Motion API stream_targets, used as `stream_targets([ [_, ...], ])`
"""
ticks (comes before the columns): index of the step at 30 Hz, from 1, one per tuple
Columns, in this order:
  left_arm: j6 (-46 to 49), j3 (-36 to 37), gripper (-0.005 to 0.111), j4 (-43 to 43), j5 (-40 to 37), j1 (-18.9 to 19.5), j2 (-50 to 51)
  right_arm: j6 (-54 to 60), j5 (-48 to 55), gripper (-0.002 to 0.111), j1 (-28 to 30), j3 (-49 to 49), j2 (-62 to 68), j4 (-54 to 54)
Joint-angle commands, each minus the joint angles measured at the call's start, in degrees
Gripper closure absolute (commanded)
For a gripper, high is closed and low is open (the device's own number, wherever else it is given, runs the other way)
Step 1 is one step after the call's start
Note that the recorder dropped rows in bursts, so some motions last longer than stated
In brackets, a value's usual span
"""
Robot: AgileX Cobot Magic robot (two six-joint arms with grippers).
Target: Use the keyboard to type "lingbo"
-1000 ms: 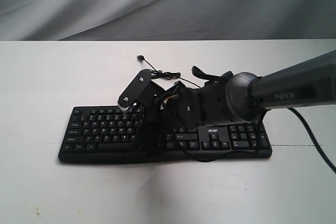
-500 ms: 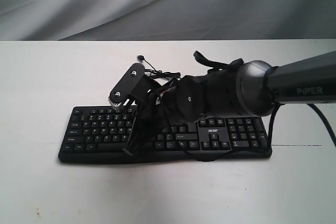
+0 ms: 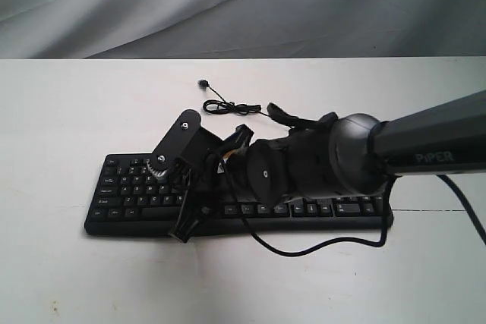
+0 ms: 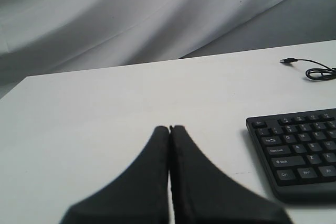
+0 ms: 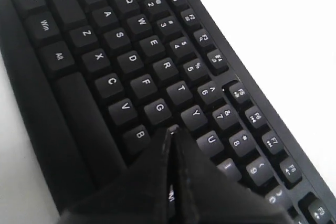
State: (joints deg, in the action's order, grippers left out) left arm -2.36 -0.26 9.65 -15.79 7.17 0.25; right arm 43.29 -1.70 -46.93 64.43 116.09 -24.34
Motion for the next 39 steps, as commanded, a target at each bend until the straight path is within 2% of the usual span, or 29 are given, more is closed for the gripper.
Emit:
stream_targets([
  [1,-0.25,0.26,0.107,-0.10,0.57,-0.42,-0.25,-0.22,-2.37,0.108,-0.42,-0.28,1.50,-0.95],
  [39,-0.25,0.26,0.107,-0.10,0.57,-0.42,-0.25,-0.28,-2.06,0.108,-0.53,-0.28,3.50,-1.12],
])
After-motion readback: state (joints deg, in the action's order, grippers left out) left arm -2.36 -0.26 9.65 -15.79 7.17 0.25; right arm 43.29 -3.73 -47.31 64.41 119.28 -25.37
